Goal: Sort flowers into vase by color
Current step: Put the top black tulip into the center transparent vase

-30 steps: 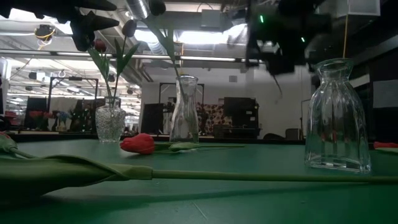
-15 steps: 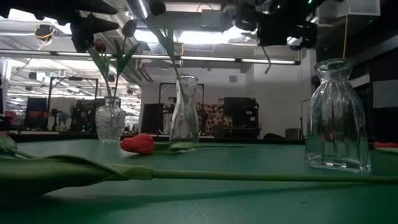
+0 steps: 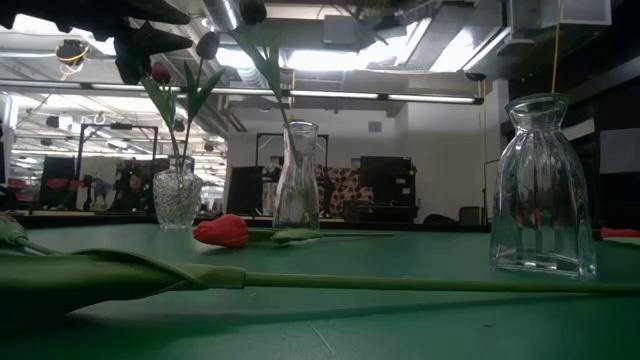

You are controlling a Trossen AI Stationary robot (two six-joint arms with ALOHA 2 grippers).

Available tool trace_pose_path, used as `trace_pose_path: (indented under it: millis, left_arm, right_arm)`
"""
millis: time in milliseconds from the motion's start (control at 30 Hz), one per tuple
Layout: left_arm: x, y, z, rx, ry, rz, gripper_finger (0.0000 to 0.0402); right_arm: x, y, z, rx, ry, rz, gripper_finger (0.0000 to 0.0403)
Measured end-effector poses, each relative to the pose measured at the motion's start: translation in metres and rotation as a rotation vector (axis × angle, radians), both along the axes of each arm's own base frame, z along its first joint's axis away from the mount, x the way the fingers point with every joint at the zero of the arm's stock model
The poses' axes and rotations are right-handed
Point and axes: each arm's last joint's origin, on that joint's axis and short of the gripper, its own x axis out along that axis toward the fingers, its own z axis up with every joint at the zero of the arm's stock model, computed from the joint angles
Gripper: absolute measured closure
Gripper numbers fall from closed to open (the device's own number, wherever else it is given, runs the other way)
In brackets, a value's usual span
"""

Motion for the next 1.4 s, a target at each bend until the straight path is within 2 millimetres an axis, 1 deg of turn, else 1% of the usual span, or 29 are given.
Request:
trace_pose_path:
  millis: [133, 233, 333, 467, 500, 533, 600, 667, 767, 867, 933, 1033, 1100, 1233, 1400]
  left_arm:
    - [0.0, 0.0, 0.0, 0.0, 0.002, 0.0, 0.0265]
    - [0.0, 0.0, 0.0, 0.0, 0.003, 0.0, 0.0265]
    - [0.0, 0.0, 0.0, 0.001, 0.004, 0.0, 0.0265]
    - [0.0, 0.0, -0.001, 0.002, 0.009, -0.001, 0.0265]
    - [0.0, 0.0, -0.001, 0.005, 0.01, -0.001, 0.0265]
    - [0.0, 0.0, -0.001, 0.005, 0.011, -0.001, 0.0265]
    - [0.0, 0.0, -0.001, 0.006, 0.011, 0.004, 0.0265]
    - [0.0, 0.0, 0.0, 0.008, 0.006, 0.017, 0.0265]
    - [0.0, 0.001, 0.0, 0.01, 0.005, 0.03, 0.0265]
    - [0.0, 0.001, -0.001, 0.008, 0.005, 0.035, 0.0265]
    - [0.0, 0.001, -0.001, 0.007, 0.009, 0.035, 0.0265]
    - [0.0, 0.001, -0.002, 0.007, 0.017, 0.03, 0.0265]
    - [0.0, 0.001, -0.003, 0.008, 0.028, 0.03, 0.0265]
    - [0.0, 0.001, -0.003, 0.008, 0.032, 0.029, 0.0265]
    - [0.0, 0.001, -0.003, 0.009, 0.031, 0.028, 0.0265]
  right_arm:
    - [0.001, -0.009, 0.015, -0.161, -0.105, 0.141, 0.0398]
    - [-0.002, -0.016, 0.013, -0.227, -0.232, 0.266, 0.0398]
    - [-0.014, -0.024, -0.002, -0.287, -0.379, 0.364, 0.0398]
    - [-0.041, -0.042, -0.033, -0.321, -0.593, 0.436, 0.0398]
    - [-0.047, -0.047, -0.042, -0.325, -0.624, 0.462, 0.0398]
    - [-0.048, -0.051, -0.047, -0.334, -0.602, 0.485, 0.0398]
    - [-0.048, -0.058, -0.051, -0.308, -0.591, 0.51, 0.0398]
    - [-0.039, -0.058, -0.049, -0.317, -0.612, 0.534, 0.0398]
    - [-0.02, -0.06, -0.05, -0.344, -0.597, 0.531, 0.0398]
    - [-0.004, -0.07, -0.052, -0.339, -0.603, 0.516, 0.0398]
    - [0.006, -0.078, -0.058, -0.308, -0.603, 0.516, 0.0398]
    - [0.018, -0.085, -0.074, -0.268, -0.563, 0.517, 0.0398]
    - [0.02, -0.09, -0.08, -0.256, -0.544, 0.506, 0.0398]
    - [0.023, -0.09, -0.086, -0.245, -0.532, 0.503, 0.0398]
    - [0.022, -0.093, -0.085, -0.257, -0.535, 0.492, 0.0398]
